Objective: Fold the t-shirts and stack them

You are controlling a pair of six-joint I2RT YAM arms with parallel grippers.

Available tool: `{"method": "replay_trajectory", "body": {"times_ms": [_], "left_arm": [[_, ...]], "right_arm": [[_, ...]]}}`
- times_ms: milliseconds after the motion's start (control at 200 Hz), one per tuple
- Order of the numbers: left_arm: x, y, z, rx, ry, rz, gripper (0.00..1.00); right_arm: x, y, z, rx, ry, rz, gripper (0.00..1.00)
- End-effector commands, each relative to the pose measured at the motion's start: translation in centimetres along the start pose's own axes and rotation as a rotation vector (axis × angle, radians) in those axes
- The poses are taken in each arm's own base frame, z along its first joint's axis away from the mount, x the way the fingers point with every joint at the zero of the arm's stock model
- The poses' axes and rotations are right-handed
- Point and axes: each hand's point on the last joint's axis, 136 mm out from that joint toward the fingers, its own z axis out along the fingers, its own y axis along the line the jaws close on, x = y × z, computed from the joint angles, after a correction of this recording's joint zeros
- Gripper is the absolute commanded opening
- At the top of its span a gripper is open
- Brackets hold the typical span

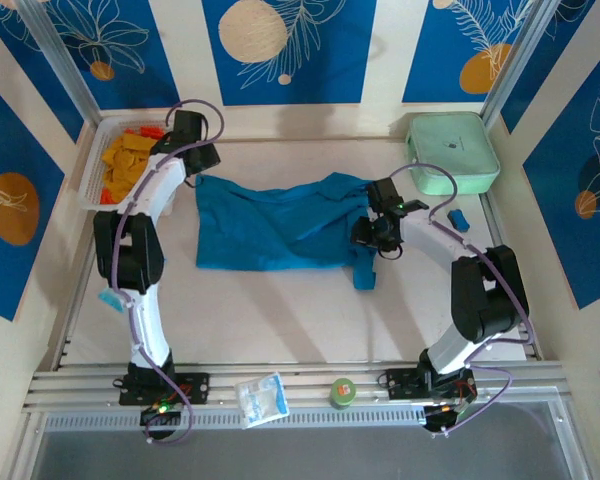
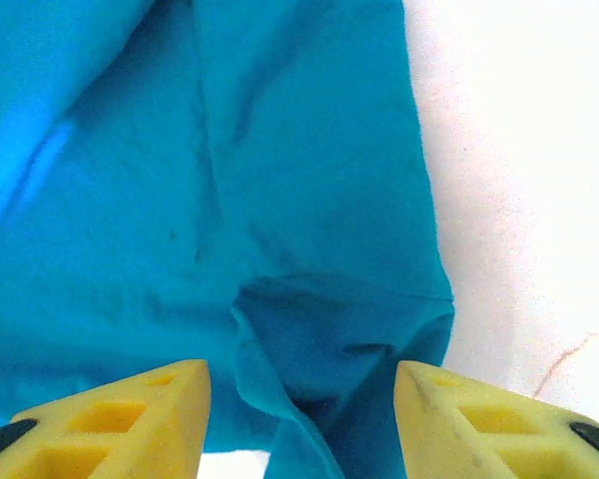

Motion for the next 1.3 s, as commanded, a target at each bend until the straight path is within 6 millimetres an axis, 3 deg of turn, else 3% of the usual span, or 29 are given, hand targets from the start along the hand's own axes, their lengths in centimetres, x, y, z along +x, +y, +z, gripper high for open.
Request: {"method": "replay_trajectory", "body": {"times_ms": [0, 105, 185, 380, 470, 570, 700, 866, 971, 1026, 1131, 1296], "left_arm": [[-0.7, -2.1, -3.2, 0.106, -0.037, 0.011, 0.73], [0.7, -2.4, -5.3, 0.145, -0.003, 0.040, 0.75], [3.2, -2.2, -6.5, 0.159, 0.061, 0.060, 0.76], [12.6, -0.7, -7.2, 0.138, 0.234, 0.114, 0.76], [16.4, -0.1, -6.2, 0.118, 0.288, 0.132, 0.76], [19.8, 0.7, -4.3, 0.079, 0.349, 0.140, 0.68], [23.2, 2.4, -1.7, -0.001, 0.411, 0.147, 0.55], [25.1, 4.2, 0.1, -0.086, 0.441, 0.177, 0.47], [25.1, 4.8, 0.6, -0.122, 0.441, 0.204, 0.46], [25.0, 4.9, 0.9, -0.137, 0.442, 0.218, 0.45], [24.9, 4.8, 1.4, -0.146, 0.443, 0.234, 0.44], [23.5, 3.8, 1.6, -0.131, 0.435, 0.261, 0.43]], "right_arm": [[1.8, -0.8, -1.1, 0.044, 0.023, 0.000, 0.57], [3.8, -1.2, -1.7, 0.063, 0.046, -0.004, 0.59], [5.6, -1.1, -1.6, 0.044, 0.076, 0.002, 0.58], [8.1, -0.9, 0.2, 0.006, 0.135, 0.023, 0.52], [8.0, -0.7, 0.7, 0.008, 0.138, 0.022, 0.36], [7.4, -1.0, -0.1, 0.037, 0.112, 0.018, 0.00], [5.9, -2.8, -3.0, 0.124, 0.036, -0.002, 0.00], [3.4, -8.1, -7.7, 0.260, -0.076, 0.039, 0.00], [2.5, -11.9, -9.1, 0.310, -0.098, 0.129, 0.00], [2.5, -13.6, -9.1, 0.326, -0.085, 0.192, 0.00], [2.4, -14.6, -7.6, 0.309, -0.054, 0.251, 0.00], [1.4, -14.3, -5.9, 0.298, 0.004, 0.239, 0.00]]}}
